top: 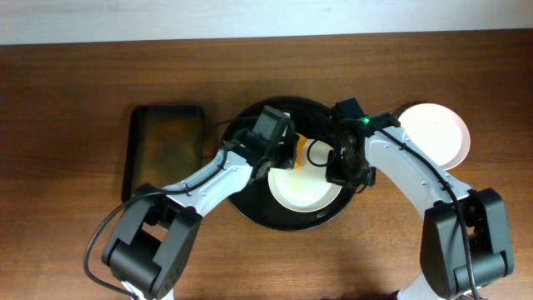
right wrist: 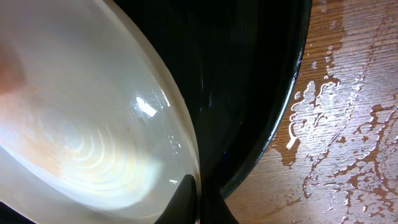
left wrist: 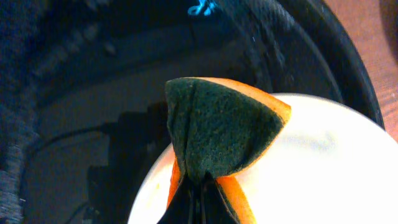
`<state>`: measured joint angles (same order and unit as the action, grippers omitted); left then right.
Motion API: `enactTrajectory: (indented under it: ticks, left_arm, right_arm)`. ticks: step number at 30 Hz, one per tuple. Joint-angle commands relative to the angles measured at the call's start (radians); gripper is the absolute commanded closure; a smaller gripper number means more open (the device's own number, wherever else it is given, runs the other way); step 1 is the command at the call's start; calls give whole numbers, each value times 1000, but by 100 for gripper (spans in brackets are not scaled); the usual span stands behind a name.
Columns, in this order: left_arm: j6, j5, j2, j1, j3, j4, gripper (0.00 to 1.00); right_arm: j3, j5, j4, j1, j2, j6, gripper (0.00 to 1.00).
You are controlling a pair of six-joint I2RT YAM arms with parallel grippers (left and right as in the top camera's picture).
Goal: Clean dirty plates on tray and stack at the side
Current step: 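Tilt the plate with the right gripper and scrub it with the sponge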
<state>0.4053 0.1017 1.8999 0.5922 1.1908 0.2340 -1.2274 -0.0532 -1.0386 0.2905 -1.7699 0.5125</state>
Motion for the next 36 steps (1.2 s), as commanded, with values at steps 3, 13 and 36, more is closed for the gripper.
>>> enactTrajectory:
  ticks: [3,13,36]
  left_arm:
    - [2,28,-98,-85,9,-16,100]
    - [-103,-3,43,32,-14,-58,100]
    - [-198,-338,-265,20,-12,239,100]
  right_arm:
    - [-2,1,-6,5,10,-10,96]
    - [-2,0,-6,5,10,-10,96]
    - [-2,5,-14,4,10,-10,96]
